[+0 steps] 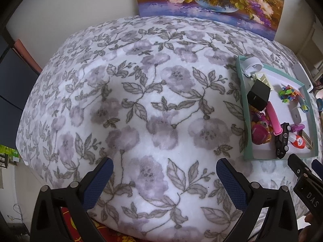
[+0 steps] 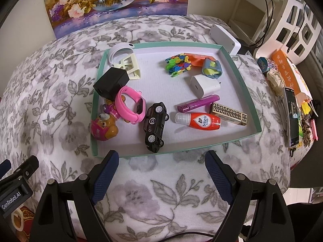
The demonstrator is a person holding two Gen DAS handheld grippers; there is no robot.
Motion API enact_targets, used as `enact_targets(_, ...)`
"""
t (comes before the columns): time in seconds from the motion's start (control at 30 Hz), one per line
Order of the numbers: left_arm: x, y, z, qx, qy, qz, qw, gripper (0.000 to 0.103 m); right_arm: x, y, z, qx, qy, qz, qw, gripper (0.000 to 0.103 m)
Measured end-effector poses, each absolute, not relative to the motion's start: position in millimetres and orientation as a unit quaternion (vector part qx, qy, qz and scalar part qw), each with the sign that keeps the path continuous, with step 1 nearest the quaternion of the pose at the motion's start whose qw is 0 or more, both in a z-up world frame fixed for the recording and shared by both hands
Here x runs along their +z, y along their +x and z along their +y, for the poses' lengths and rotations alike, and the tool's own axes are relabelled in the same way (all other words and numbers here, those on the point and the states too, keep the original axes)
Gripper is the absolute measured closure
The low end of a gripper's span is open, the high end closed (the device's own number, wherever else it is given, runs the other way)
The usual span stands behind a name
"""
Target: Organize rigid objects
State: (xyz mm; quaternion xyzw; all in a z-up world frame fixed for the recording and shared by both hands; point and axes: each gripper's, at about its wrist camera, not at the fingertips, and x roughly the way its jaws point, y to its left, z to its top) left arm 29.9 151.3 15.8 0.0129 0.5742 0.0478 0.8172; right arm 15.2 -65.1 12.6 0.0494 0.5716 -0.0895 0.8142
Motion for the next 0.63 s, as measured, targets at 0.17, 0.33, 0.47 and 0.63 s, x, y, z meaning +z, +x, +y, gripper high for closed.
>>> enact_targets(0.17,16,30,151,0.048,0.012,0.575,0.817,0.000,12,15,-66,-0.089,0.049,0.572,0.814,0.015)
enact_targets(0.33,16,30,152,0.048,0.013,0.574,0.817,0.000,16,15,-68,-0.062,0.077,0.556,0.825,0.015)
enact_targets(0.47,16,30,151,0.048,0.014,0.574,0.817,0.000,27,9,-67,-0.070,0.071,0.519,0.849,0.015)
enact_targets(0.63,16,30,152,0.048,0.013,0.575,0.817,0.000,30,6,-71,-0.067,0.090,0.511,0.852,0.015)
